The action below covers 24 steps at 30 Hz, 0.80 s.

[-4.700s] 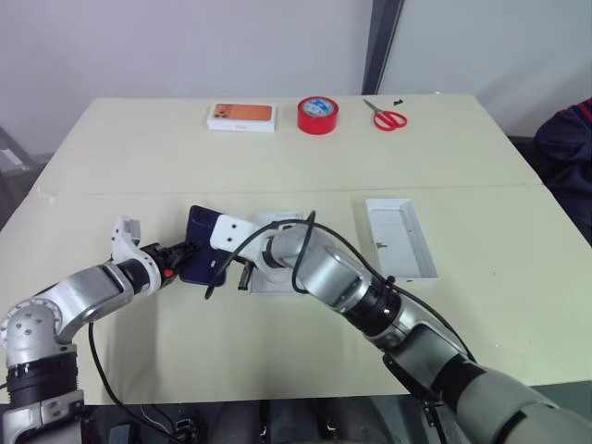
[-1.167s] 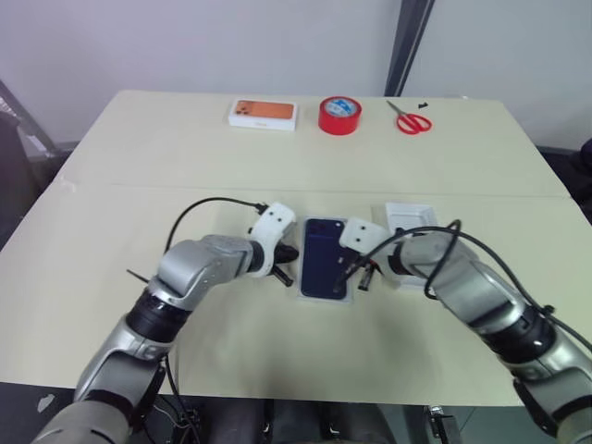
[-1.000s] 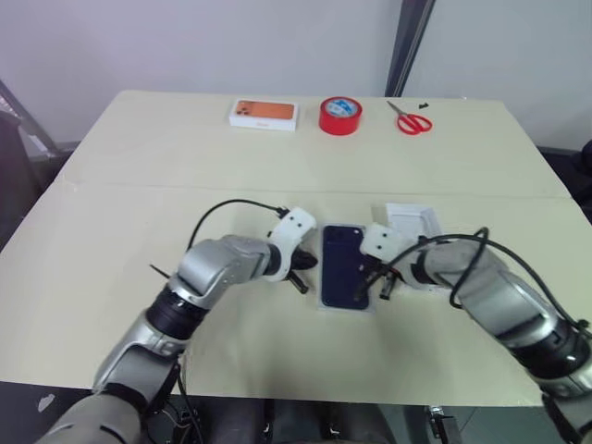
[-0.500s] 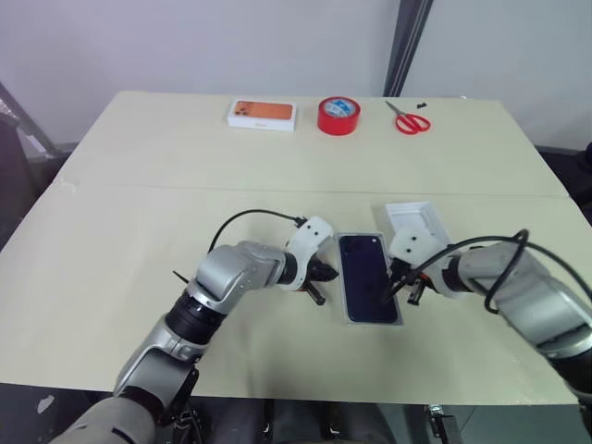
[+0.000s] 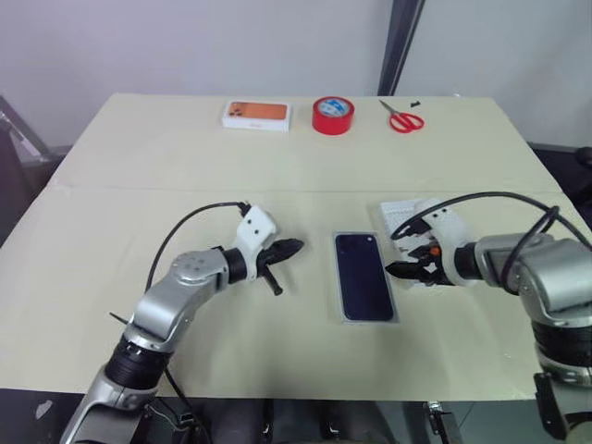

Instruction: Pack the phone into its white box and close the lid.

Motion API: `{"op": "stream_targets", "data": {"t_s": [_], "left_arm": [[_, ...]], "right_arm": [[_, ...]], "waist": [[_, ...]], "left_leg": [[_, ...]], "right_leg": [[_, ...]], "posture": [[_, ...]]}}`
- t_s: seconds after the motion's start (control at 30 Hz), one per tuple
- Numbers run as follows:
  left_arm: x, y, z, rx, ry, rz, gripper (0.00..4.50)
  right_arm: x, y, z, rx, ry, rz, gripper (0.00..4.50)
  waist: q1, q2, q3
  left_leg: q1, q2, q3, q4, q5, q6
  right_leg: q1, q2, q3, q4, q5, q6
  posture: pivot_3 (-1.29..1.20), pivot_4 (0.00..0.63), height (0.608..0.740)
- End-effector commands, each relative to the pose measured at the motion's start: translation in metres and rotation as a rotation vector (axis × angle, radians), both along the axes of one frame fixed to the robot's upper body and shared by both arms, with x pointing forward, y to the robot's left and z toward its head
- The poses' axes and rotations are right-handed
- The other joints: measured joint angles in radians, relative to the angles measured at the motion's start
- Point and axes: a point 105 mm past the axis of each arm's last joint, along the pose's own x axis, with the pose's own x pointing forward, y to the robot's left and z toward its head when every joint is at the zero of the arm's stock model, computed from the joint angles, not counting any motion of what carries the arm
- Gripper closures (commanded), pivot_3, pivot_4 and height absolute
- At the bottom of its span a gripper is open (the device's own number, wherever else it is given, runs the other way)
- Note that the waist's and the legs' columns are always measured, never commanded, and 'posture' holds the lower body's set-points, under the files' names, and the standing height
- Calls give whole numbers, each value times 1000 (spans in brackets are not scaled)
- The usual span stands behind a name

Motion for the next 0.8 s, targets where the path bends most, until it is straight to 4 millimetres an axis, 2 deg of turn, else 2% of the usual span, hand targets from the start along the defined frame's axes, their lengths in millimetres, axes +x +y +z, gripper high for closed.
{"op": "stream_targets", "data": {"t_s": [0.03, 0.2, 0.23, 0.33, 0.47, 0.63, 0.8], "left_arm": [[-10, -3, 19, -49, -85, -70, 4500], [-19, -7, 18, -63, -83, -108, 4500], [-19, -8, 18, -64, -82, -108, 4500], [-19, -10, 18, -79, -71, -109, 4500], [-20, -10, 18, -84, -63, -113, 4500], [-19, -10, 17, -81, -60, -113, 4500], [-19, -11, 19, -95, -56, -110, 4500]], "right_arm": [[7, -10, 4, -7, -36, -88, 1103], [8, -9, 0, -1, -37, -110, 1103], [8, -9, 0, 2, -37, -114, 1334], [7, -9, -2, 4, -38, -124, 2423], [7, -5, 3, 34, -47, -110, 4357], [6, -4, 14, 54, -67, -86, 4357], [7, -12, 23, 36, -80, -103, 4357]], "waist": [[0, 0, 0], [-4, 0, 0], [-4, 0, 0], [-4, 0, 0], [-3, 0, 0], [-4, 0, 0], [-4, 0, 0]], "left_leg": [[0, 0, 0, 0, 0, 0], [0, 0, 0, 0, 0, 0], [0, 0, 0, 0, 0, 0], [0, 0, 0, 0, 0, 0], [0, 0, 0, 0, 0, 1], [0, 0, 0, 0, 0, 1], [0, 0, 0, 1, 0, 1]], "right_leg": [[0, 0, 0, 0, 0, 0], [0, 0, 0, 0, 0, 0], [0, 0, 0, 1, 0, 0], [0, 0, 0, 1, 0, 0], [0, 1, 0, 1, 0, 0], [0, 1, 0, 1, 0, 0], [0, 1, 0, 1, 0, 0]], "posture": [[0, 150, 725], [0, 150, 725], [0, 150, 725], [0, 150, 725], [0, 150, 725], [0, 150, 725], [0, 150, 725]]}}
